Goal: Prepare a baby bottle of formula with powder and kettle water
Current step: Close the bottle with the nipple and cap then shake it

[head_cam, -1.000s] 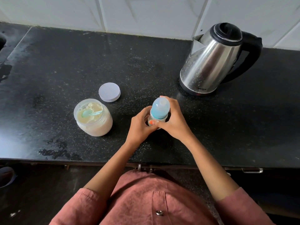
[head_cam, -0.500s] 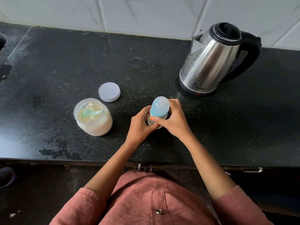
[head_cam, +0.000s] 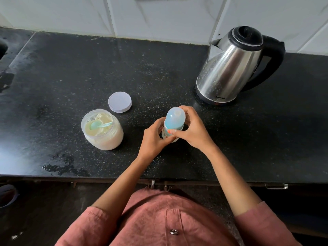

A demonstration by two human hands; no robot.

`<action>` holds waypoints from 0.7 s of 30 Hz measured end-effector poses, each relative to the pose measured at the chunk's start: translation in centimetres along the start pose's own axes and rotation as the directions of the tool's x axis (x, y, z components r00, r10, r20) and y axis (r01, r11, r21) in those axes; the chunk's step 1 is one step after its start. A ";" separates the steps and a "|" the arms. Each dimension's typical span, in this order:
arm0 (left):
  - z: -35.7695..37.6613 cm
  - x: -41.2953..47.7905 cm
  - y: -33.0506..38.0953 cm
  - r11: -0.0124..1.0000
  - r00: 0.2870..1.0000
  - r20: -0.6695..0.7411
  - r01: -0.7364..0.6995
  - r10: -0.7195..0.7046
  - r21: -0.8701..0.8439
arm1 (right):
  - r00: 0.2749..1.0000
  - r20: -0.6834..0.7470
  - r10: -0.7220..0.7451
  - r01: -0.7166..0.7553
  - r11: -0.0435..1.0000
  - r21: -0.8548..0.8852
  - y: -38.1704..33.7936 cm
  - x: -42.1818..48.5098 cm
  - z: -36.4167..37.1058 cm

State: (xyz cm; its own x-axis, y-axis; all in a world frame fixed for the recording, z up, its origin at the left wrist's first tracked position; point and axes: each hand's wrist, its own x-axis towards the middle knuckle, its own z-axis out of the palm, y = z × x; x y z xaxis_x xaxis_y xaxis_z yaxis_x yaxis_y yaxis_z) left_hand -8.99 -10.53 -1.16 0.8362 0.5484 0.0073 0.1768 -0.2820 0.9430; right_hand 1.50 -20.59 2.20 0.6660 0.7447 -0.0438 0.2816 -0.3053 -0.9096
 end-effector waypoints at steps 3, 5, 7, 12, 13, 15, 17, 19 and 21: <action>-0.1 0.0 0.0 1.000 1.000 0.004 -0.001 0.001 0.007 | 0.999 -0.042 -0.034 0.032 0.999 -0.043 0.0 -0.2 0.6; -0.1 0.0 0.0 1.000 1.000 0.008 0.000 0.000 0.000 | 0.999 0.021 -0.043 0.044 0.997 -0.063 -0.1 0.0 0.1; -0.2 0.1 0.0 1.000 1.000 0.016 0.003 -0.003 -0.005 | 0.992 0.123 -0.027 0.034 0.998 -0.051 0.0 0.2 -0.7; -0.1 -0.2 0.0 1.000 1.000 0.005 0.000 0.000 0.006 | 0.994 0.110 -0.011 0.019 0.997 -0.077 -0.1 0.1 -1.1; 0.0 -0.2 0.0 1.000 1.000 -0.008 -0.001 0.001 0.008 | 0.998 0.067 -0.015 0.020 0.997 -0.073 -0.1 -0.1 -0.9; 0.2 -0.4 0.0 1.000 1.000 -0.030 -0.004 0.004 0.016 | 1.000 -0.017 -0.012 0.011 0.999 -0.048 -0.2 -0.5 -0.2; 0.4 -0.4 0.0 1.000 0.999 -0.045 -0.005 0.006 0.021 | 0.996 -0.089 -0.004 0.006 1.000 0.014 -0.3 -0.9 0.5; 0.6 -0.5 -0.1 1.000 0.998 -0.055 -0.006 0.006 0.008 | 0.985 -0.175 -0.003 0.009 0.999 0.034 -0.5 -1.3 1.4; 0.7 -0.5 -0.1 1.000 0.998 -0.064 -0.008 0.008 0.002 | 0.961 -0.276 0.009 -0.006 1.000 0.014 -0.7 -1.7 2.4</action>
State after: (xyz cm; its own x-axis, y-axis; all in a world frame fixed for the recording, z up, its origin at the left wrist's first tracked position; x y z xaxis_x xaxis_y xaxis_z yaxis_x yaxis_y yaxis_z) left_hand -9.10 -11.31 -1.50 0.8027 0.5952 0.0361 0.1709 -0.2876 0.9424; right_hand -1.48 -20.23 1.97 0.8335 0.5489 0.0635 0.2679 -0.3009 -0.9153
